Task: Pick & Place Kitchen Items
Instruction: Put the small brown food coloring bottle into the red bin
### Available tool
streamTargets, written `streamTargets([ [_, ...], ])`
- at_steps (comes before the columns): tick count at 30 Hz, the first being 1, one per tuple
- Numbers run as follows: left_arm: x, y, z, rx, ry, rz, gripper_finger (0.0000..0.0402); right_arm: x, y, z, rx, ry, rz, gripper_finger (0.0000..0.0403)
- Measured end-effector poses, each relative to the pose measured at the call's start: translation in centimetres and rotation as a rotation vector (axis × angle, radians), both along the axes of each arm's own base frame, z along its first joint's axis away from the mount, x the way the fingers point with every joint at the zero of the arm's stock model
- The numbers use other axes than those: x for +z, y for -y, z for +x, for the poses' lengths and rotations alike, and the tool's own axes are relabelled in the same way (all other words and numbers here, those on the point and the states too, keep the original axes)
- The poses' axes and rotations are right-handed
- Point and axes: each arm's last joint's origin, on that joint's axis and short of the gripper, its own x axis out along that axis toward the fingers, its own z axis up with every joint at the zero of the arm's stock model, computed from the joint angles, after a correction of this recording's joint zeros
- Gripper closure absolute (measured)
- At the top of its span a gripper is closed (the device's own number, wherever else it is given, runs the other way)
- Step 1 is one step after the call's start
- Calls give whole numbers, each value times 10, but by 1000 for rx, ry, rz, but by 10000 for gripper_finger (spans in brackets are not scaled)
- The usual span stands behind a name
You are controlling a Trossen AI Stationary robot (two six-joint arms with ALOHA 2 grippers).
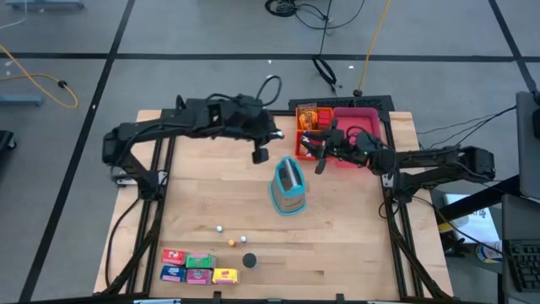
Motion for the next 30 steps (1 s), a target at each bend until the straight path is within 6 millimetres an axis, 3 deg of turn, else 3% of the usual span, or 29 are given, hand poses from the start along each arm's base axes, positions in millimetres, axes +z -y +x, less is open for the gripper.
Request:
streamTargets([
  [12,-9,-11,37,-32,19,5,375,4,1,3,-3,-9,-25,289],
  [30,-23,-10,61,-102,94,-26,375,2,1,3,-10,-33,-57,295],
])
